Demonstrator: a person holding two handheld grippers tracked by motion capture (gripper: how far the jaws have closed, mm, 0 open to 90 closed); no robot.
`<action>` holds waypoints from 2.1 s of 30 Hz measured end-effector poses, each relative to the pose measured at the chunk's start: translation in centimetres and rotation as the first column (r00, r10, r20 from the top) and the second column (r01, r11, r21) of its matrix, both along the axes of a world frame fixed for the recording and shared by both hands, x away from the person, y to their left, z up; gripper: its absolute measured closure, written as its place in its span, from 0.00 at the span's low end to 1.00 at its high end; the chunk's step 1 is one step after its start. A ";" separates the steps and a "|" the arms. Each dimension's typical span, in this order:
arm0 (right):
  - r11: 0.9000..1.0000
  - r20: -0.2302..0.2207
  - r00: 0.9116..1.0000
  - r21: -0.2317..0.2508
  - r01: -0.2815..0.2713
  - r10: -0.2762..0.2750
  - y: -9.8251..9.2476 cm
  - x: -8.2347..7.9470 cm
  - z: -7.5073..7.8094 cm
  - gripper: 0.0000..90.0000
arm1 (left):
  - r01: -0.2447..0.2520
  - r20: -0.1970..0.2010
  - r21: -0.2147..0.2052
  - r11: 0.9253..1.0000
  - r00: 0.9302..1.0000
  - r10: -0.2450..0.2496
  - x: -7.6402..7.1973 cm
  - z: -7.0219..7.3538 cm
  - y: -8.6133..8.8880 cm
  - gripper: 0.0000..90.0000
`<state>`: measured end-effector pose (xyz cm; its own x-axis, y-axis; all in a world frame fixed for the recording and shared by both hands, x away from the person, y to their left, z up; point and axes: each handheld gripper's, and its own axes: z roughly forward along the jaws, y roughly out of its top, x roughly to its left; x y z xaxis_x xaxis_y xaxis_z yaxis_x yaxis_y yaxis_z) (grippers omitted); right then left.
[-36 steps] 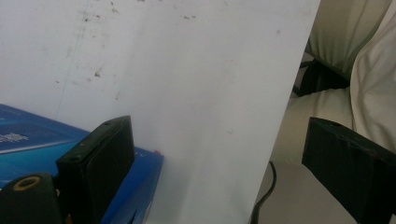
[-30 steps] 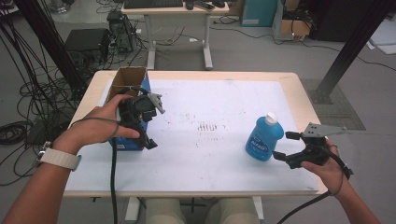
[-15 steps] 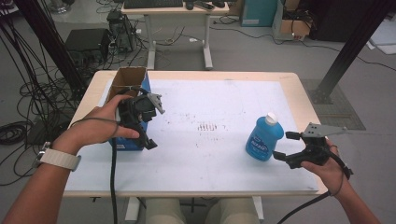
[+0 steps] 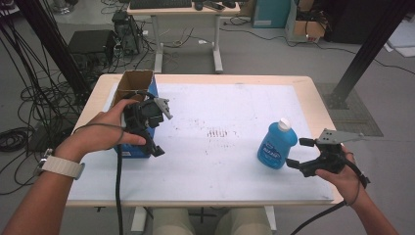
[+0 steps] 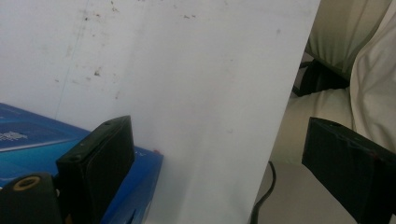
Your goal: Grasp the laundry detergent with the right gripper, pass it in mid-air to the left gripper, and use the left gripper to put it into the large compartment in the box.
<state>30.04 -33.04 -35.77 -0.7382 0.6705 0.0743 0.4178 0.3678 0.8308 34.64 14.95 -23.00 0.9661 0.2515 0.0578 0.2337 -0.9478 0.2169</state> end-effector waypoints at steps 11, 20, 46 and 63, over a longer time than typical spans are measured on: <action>1.000 0.005 1.000 -0.005 -0.007 0.007 0.0 0.0 -0.1 0.05 | 0.000 0.001 -0.001 1.000 1.000 0.000 0.0 0.0 0.0 0.11; 1.000 0.006 1.000 -0.008 -0.010 0.010 0.0 0.0 -0.1 0.05 | -0.002 -0.001 -0.001 1.000 1.000 0.002 0.0 0.0 0.0 0.11; 1.000 0.011 1.000 -0.004 -0.015 0.015 -0.1 0.1 -0.2 0.06 | -0.003 -0.002 -0.002 1.000 1.000 0.003 0.0 -0.1 0.0 0.11; 1.000 0.011 1.000 -0.004 -0.014 0.014 -0.1 0.1 -0.2 0.06 | -0.001 0.001 0.001 1.000 1.000 0.001 0.0 -0.1 0.0 0.11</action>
<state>30.13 -33.12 -36.00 -0.7484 0.6603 0.0632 0.4030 0.3769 0.8340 34.67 14.96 -23.06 0.9657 0.2528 0.0590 0.2349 -0.9477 0.2159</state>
